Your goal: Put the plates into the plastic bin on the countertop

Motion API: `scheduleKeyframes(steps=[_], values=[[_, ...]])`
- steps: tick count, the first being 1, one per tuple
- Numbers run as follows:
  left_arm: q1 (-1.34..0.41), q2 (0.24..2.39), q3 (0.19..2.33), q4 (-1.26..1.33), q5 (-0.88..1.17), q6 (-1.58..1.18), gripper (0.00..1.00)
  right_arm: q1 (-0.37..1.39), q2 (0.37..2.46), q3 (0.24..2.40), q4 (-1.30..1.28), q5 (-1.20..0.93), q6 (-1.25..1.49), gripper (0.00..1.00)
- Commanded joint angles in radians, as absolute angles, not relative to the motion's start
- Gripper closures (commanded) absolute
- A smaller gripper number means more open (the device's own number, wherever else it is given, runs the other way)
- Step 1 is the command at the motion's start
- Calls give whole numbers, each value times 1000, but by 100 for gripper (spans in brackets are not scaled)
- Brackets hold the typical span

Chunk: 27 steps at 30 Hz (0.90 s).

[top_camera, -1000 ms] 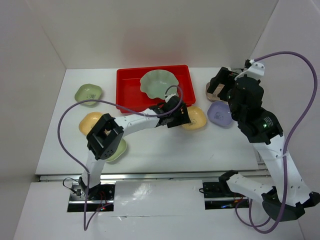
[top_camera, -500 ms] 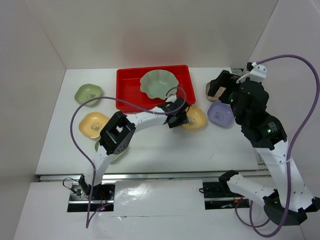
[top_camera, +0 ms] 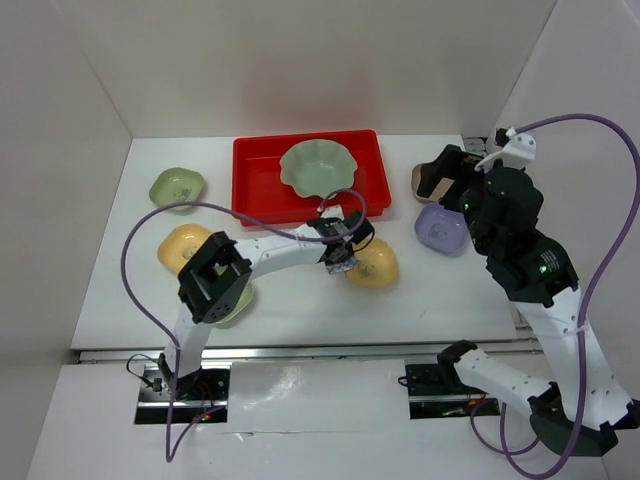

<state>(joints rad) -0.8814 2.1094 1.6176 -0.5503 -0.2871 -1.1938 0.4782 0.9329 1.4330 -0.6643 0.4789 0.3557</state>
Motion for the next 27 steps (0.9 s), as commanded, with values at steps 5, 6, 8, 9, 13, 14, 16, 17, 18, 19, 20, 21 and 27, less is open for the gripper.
scheduleKeyframes(steps=[5,6,8,9,13,14,16,17,18,19,20,21,27], values=[[-942,1777,1563,-712,-417,-1085,100,486,917,1440,-629,471,342,0],[-942,1752,1606,-722,-443,-1030,100,486,917,1440,-629,471,342,0],[-905,1726,1676,-767,-454,-1011,100,486,908,1440,-606,480,342,0],[-879,1726,1756,-822,-463,-999,100,486,908,1440,-606,480,351,0],[-721,1778,1893,-859,-422,-933,100,486,888,1408,-588,436,370,0],[-660,1804,1905,-850,-422,-914,100,486,859,1398,-566,420,370,0],[-599,1847,1962,-828,-382,-841,100,486,832,1355,-540,397,370,0],[-548,1868,1977,-778,-373,-812,100,486,809,1342,-529,384,370,0],[-526,1912,2005,-753,-362,-772,100,486,808,1332,-517,373,379,0],[-508,1934,2005,-715,-338,-746,100,486,799,1318,-517,373,379,0],[-474,1954,2014,-613,-319,-717,100,486,799,1318,-508,359,379,0],[-463,1997,2014,-556,-301,-660,100,486,799,1303,-508,333,379,0],[-405,2218,2181,-456,-141,-517,100,486,833,1250,-518,262,379,0]])
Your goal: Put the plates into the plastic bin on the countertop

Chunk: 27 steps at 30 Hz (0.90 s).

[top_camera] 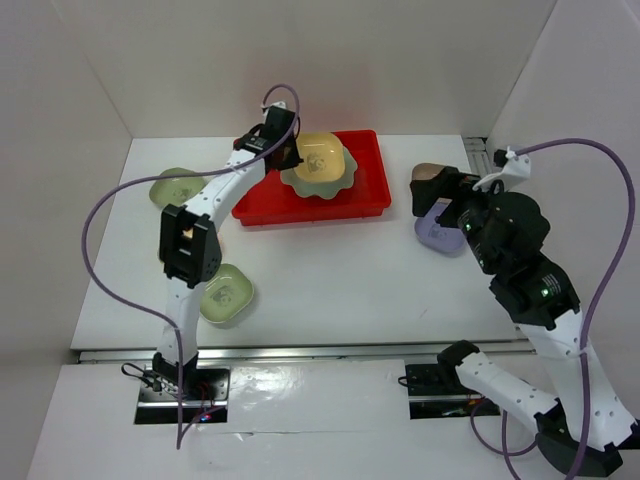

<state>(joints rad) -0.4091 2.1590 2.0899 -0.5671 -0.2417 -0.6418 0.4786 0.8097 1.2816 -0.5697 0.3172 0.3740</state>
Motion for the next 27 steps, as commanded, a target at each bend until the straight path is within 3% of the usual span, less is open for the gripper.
scheduleKeyframes(steps=[1,10,12,13,15,16,24,27], values=[[-388,2245,2221,-456,-114,-517,100,486,833,1232,-518,262,379,0],[-288,2318,2201,-411,-8,-575,99,486,824,1209,-529,262,370,0],[-288,2330,2214,-411,-8,-575,86,486,824,1200,-529,262,370,0],[-288,2330,2214,-411,-8,-575,62,486,824,1200,-520,262,370,0],[-288,2330,2204,-411,8,-575,29,486,836,1200,-520,252,370,0],[-288,2330,2204,-411,8,-575,20,486,845,1189,-511,252,370,0],[-298,2258,2171,-371,49,-557,15,486,864,1138,-489,261,370,0],[-319,2166,2157,-406,-23,-566,12,486,891,1105,-477,390,394,0]])
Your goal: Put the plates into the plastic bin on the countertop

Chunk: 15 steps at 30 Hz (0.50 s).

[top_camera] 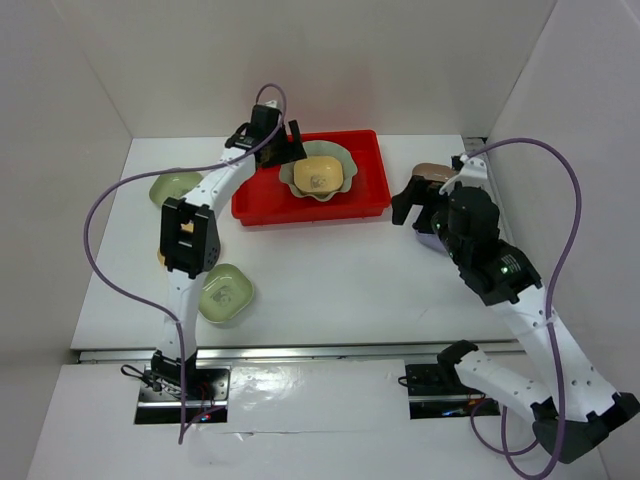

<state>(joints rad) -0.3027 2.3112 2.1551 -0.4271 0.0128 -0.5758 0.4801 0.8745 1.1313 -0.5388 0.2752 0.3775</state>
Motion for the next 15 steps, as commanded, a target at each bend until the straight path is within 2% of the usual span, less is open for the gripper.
scheduleKeyframes(steps=[1,3,5,7,9,15], values=[[-330,2142,2157,-461,-37,-578,8,486,906,1092,-492,434,411,0],[-339,2064,2157,-535,-61,-613,2,459,968,1051,-492,495,442,0],[-348,2005,2125,-633,-61,-643,2,384,1062,980,-453,453,457,0],[-389,1878,2004,-649,-60,-676,2,180,1138,892,-388,254,477,0],[-438,1736,1851,-649,-121,-686,0,33,1164,827,-294,184,486,0],[-624,1516,1579,-658,-183,-701,0,-51,1339,860,-239,277,508,0]])
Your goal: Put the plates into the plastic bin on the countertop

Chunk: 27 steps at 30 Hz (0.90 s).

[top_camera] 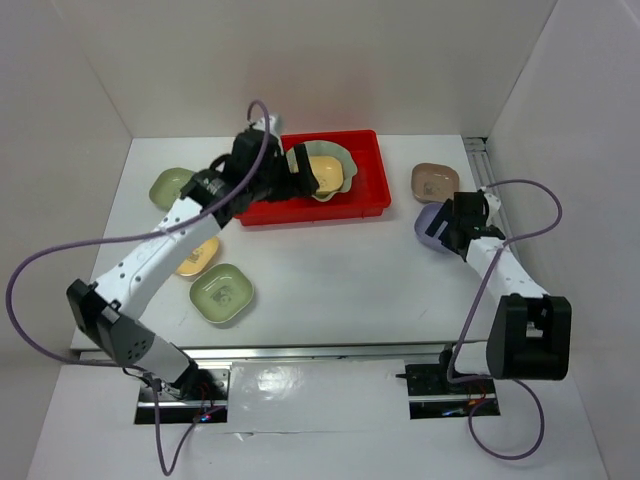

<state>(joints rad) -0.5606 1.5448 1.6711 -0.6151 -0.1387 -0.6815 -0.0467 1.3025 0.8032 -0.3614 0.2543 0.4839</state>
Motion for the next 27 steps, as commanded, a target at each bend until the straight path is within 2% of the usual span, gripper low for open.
scheduleKeyframes(steps=[1,6,12,15,16,17,18,19,20,22,24,27], values=[[-640,1499,1533,-690,-208,-701,0,-66,1356,861,-223,288,508,0],[-733,1402,1428,-729,-264,-704,0,-127,1466,861,-170,282,499,2],[-767,1319,1322,-729,-212,-713,0,-167,1563,845,-108,311,499,12],[-796,1278,1302,-738,-245,-713,0,-167,1594,845,-107,311,499,27],[-796,1267,1293,-738,-255,-713,0,-167,1604,845,-107,311,499,45],[-796,1256,1293,-748,-255,-713,0,-167,1605,836,-107,311,509,55],[-796,1235,1283,-749,-270,-713,0,-167,1605,836,-107,311,509,61],[-796,1226,1282,-761,-284,-713,0,-167,1605,836,-107,321,520,63],[-796,1226,1282,-761,-284,-713,0,-167,1605,836,-116,321,520,75],[-796,1201,1282,-773,-293,-713,0,-167,1605,827,-129,336,531,83],[-787,1201,1282,-782,-304,-713,0,-158,1614,827,-152,357,531,96],[-766,1192,1282,-782,-304,-704,0,-147,1624,845,-205,367,543,100]])
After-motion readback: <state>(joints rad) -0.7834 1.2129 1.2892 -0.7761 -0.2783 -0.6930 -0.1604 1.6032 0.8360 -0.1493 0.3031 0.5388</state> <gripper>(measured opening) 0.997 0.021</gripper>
